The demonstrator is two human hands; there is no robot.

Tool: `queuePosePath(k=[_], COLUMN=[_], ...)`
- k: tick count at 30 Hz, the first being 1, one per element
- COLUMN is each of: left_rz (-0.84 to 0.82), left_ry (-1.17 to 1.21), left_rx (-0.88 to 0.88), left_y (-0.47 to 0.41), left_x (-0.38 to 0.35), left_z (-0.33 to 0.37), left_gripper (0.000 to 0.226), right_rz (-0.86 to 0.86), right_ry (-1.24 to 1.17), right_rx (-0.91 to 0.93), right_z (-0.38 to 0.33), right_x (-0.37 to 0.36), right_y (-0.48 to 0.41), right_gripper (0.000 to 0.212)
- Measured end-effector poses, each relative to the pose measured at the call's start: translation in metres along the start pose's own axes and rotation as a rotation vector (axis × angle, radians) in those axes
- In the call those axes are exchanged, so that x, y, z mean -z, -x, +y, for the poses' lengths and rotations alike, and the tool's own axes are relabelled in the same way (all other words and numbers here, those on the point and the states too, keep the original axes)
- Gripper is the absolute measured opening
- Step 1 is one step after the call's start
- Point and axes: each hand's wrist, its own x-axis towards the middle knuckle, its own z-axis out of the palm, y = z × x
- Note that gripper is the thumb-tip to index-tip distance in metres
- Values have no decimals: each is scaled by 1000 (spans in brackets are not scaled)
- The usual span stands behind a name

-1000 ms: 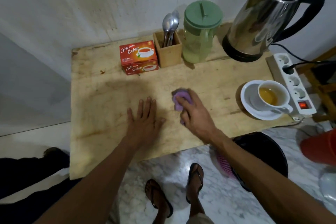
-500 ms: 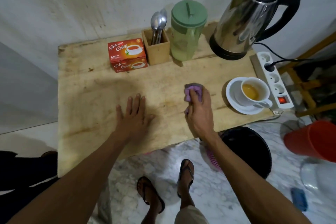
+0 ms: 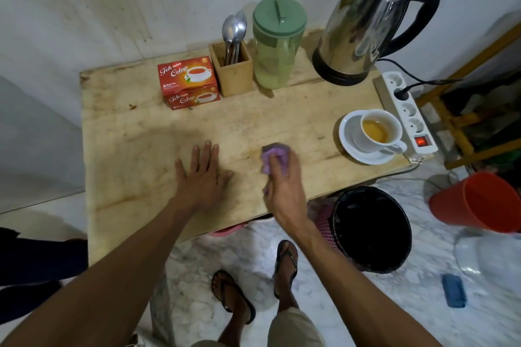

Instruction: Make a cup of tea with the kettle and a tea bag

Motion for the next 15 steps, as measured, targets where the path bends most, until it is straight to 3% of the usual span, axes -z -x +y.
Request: queuePosePath(k=[3, 5, 7, 10, 13, 15], left_rz=[-8, -11, -3, 3, 7, 18], left_ry=[4, 10, 7, -10, -15, -13], left_rx=[-3, -9, -14, -16, -14, -16], left_y=[0, 0, 0, 1, -1, -1], left_x=[0, 0, 0, 0, 0, -2], left_z=[-1, -2, -1, -1, -2, -2], left_gripper=[73, 73, 72, 72, 71, 71], right_rz=[-72, -20, 99, 131, 179, 185], right_ry=[-88, -92, -55, 68, 198, 249], right_rx=[140, 164, 93, -151, -316, -263], right_z=[-22, -18, 2, 44, 50, 29], right_x=[2, 11, 25, 32, 23, 7], right_y=[16, 13, -5, -37, -70, -79], right_gripper=[31, 25, 27, 51, 54, 52])
